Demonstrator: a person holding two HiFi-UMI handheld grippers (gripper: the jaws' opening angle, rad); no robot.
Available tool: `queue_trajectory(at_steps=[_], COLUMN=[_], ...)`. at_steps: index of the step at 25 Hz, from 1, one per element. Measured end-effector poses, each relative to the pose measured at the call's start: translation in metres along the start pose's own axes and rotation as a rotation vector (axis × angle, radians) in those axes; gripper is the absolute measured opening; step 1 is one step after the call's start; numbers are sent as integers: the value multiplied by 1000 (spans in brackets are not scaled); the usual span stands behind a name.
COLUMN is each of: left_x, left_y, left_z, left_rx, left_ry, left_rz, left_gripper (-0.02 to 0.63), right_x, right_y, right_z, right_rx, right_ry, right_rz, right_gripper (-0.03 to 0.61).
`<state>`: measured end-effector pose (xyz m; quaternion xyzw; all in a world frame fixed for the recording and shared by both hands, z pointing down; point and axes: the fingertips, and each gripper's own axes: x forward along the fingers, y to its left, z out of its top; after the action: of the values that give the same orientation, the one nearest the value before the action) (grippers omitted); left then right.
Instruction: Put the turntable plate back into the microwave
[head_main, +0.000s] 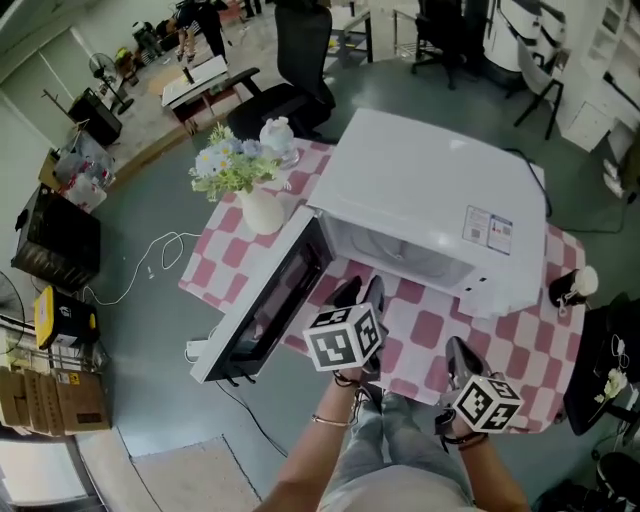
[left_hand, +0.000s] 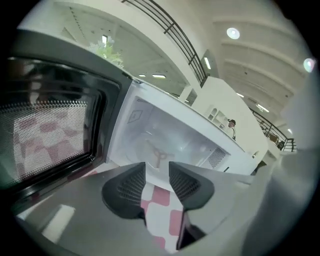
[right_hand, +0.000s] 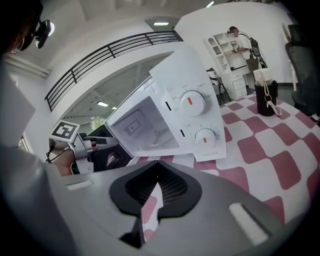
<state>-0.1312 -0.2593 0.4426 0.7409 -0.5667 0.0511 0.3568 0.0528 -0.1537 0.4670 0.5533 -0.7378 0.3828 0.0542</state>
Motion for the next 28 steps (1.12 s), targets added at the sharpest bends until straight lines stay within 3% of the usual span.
queue_trajectory(at_steps=[11, 20, 28], left_x=[-70, -101, -93], left_y=[-3, -3, -2], left_z=[24, 25, 32], left_rx=[107, 169, 184], left_ry=[-100, -152, -159], left_rz=[73, 93, 90], left_gripper=[1, -3, -3], right_x=[-3, -3, 6], right_y=[38, 76, 91], right_z=[32, 69, 85], right_rx=[-119, -326, -346], right_ry=[-24, -94, -124], right_rz=[75, 108, 124], right_gripper=[11, 9, 11])
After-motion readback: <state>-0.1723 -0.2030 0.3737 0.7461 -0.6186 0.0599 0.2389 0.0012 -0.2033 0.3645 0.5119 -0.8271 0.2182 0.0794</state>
